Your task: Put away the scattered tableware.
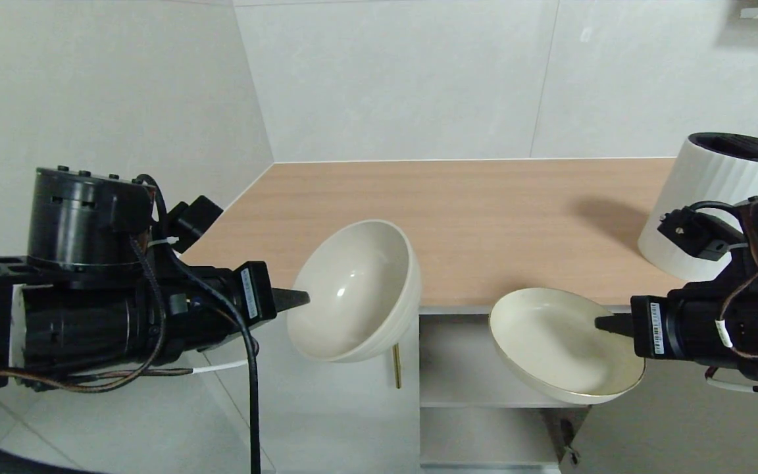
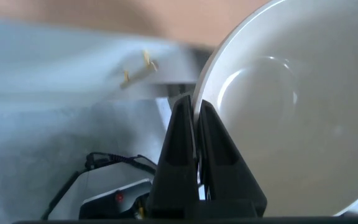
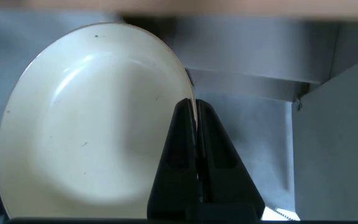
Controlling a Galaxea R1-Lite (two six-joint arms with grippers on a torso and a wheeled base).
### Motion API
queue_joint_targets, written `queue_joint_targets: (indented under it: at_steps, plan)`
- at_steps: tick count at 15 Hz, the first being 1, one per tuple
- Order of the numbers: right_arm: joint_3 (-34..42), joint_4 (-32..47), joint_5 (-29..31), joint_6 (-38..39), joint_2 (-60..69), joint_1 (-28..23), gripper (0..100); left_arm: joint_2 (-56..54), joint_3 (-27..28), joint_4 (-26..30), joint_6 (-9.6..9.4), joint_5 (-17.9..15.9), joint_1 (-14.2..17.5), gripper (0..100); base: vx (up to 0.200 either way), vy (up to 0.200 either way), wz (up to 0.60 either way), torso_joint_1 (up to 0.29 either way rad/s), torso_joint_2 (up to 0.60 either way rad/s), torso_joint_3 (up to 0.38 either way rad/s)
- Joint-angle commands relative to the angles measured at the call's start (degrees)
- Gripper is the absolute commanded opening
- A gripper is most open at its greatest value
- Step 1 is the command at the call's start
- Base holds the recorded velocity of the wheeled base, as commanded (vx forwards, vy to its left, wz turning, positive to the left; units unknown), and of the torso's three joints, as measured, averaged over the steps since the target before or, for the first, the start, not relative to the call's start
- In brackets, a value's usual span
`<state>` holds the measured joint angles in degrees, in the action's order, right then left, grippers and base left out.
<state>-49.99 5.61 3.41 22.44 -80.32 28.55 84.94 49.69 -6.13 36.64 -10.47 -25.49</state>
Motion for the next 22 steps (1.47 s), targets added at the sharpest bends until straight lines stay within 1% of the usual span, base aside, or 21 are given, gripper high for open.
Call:
queue_joint_targets:
  at_steps: [1,11,14,22]
  plan:
    - [-0.02,-0.07,0.1,-0.21,-0.1,0.01,0,0.75,-0.12,-0.11,-0.17,0.01,0.0,0,0.0,0.0,0.0,0.0,0.0,0.0]
    - [0.16,-0.07,0.19,-0.29,-2.29,-0.07,0,0.84,-0.21,-0.11,-0.26,0.01,-0.17,0,0.0,0.0,0.0,0.0,0.0,0.0]
    - [0.16,-0.07,0.1,-0.29,-2.56,-0.07,0,1.28,-0.47,-0.11,-0.52,0.01,-0.35,0,0.0,0.0,0.0,-0.136,0.33,0.189]
    - [0.34,-0.07,0.19,-0.29,-3.26,-0.07,0,1.54,-0.56,-0.11,-0.52,0.01,-0.35,0,0.0,0.0,0.0,-0.179,0.46,0.28]
